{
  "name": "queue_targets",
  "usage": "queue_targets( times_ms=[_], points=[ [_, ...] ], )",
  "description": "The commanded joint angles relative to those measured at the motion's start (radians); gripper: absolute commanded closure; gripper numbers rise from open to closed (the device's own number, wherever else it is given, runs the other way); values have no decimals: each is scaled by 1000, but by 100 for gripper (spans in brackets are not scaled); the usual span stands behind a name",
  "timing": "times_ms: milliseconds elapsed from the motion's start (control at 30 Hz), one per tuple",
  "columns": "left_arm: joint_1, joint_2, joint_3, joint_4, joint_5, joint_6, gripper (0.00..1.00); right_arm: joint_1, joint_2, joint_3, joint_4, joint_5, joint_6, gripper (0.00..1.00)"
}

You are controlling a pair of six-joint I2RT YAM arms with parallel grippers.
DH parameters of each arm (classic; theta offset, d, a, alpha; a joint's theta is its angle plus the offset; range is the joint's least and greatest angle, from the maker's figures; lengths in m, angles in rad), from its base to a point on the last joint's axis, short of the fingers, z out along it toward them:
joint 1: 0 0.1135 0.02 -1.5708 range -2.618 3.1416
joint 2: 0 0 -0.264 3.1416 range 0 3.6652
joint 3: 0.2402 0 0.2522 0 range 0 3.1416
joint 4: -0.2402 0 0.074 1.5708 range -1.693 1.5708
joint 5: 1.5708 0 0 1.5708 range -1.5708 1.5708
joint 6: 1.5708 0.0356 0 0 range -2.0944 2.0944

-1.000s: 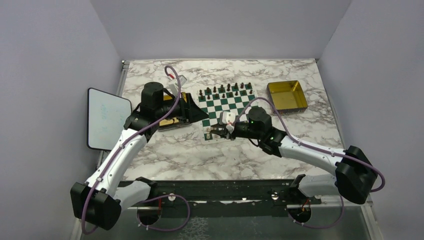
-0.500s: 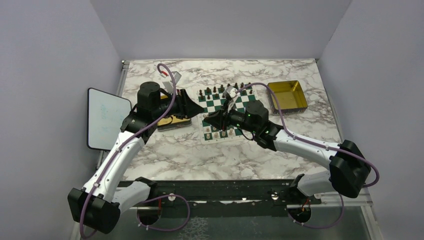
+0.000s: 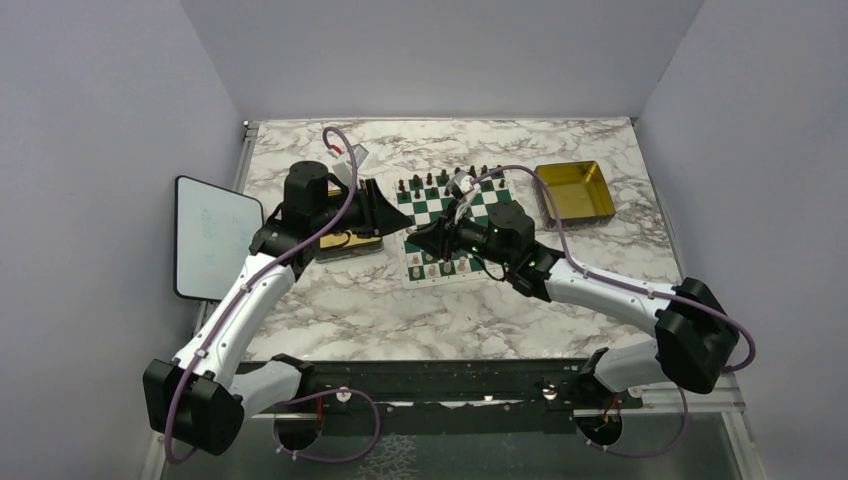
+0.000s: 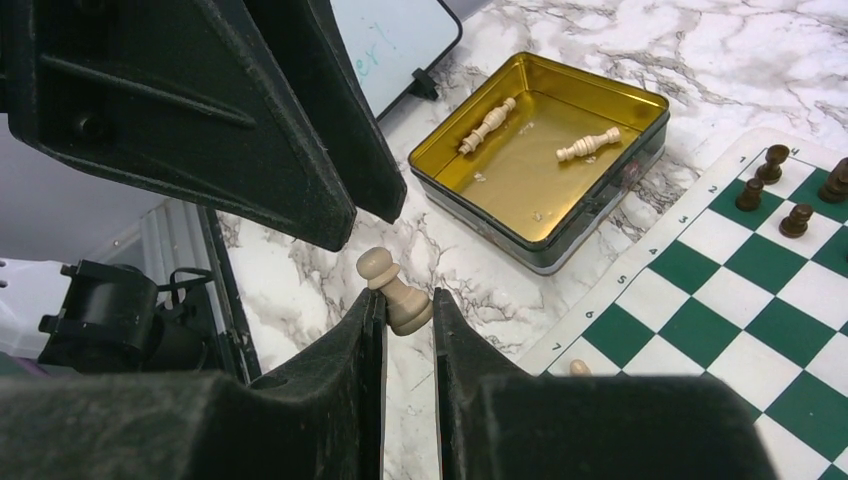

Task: Set up the chess pieces on the board
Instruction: Place the chess piece on the chessboard.

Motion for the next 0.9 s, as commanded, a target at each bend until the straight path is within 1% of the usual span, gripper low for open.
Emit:
queue_targets(
  times_ms=[0, 533, 633, 833, 867],
  points=[
    [1, 10, -10, 24, 56, -28, 63, 6, 18, 19, 40, 31, 15, 99],
    [1, 50, -48, 29, 56, -15, 64, 6, 28, 17, 48, 39, 29, 99],
    [1, 59, -48, 38, 65, -13, 69, 6, 34, 17, 47, 39, 29, 99],
    [-1, 62, -53, 58, 90, -13, 88, 6, 53, 18, 44, 40, 27, 99],
    [-1, 62, -56, 58, 92, -9, 90, 6, 55, 16, 43, 43, 27, 98]
  ],
)
